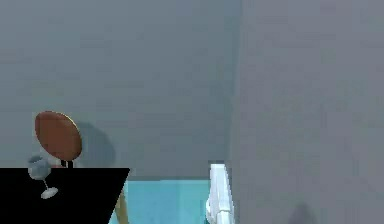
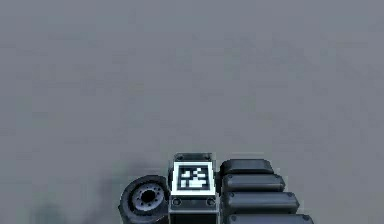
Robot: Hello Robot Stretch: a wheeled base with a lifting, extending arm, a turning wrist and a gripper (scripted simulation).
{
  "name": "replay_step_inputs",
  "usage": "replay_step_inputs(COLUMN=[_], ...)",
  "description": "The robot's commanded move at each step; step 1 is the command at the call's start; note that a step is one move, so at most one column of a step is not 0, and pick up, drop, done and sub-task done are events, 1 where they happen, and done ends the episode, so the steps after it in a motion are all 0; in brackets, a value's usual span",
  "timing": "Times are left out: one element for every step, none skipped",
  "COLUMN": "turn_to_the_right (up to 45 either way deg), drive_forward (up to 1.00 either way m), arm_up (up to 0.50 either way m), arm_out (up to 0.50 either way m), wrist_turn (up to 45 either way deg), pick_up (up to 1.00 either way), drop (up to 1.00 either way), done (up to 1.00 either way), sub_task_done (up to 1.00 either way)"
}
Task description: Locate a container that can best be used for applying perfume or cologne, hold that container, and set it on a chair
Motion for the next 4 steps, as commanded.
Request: replay_step_inputs(turn_to_the_right=[0.0,-15.0,0.0,-45.0], drive_forward=[1.0,0.0,0.05,0.0], arm_up=[0.0,0.0,0.0,0.0], arm_out=[0.0,0.0,0.0,0.0], wrist_turn=[0.0,0.0,0.0,0.0], pick_up=[0.0,0.0,0.0,0.0], drop=[0.0,0.0,0.0,0.0], done=[0.0,0.0,0.0,0.0], sub_task_done=[0.0,0.0,0.0,0.0])
